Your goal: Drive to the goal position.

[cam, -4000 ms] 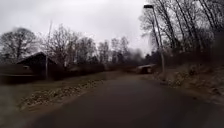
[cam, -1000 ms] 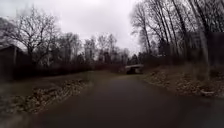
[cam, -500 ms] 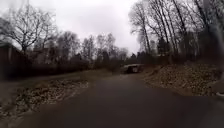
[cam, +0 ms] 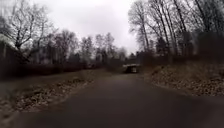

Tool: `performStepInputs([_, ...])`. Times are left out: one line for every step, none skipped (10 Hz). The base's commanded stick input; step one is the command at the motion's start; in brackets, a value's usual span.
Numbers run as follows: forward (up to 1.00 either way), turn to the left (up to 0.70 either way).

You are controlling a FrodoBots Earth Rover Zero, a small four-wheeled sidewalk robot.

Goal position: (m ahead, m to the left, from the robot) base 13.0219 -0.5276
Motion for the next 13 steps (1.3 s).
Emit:
performStepInputs([1.0,0.0])
performStepInputs([1.0,0.0])
performStepInputs([1.0,0.0])
performStepInputs([1.0,0.0])
performStepInputs([1.0,0.0])
performStepInputs([1.0,0.0])
performStepInputs([1.0,0.0])
performStepInputs([1.0,0.0])
performStepInputs([1.0,0.0])
performStepInputs([1.0,0.0])
performStepInputs([1.0,0.0])
performStepInputs([1.0,0.0])
performStepInputs([1.0,0.0])
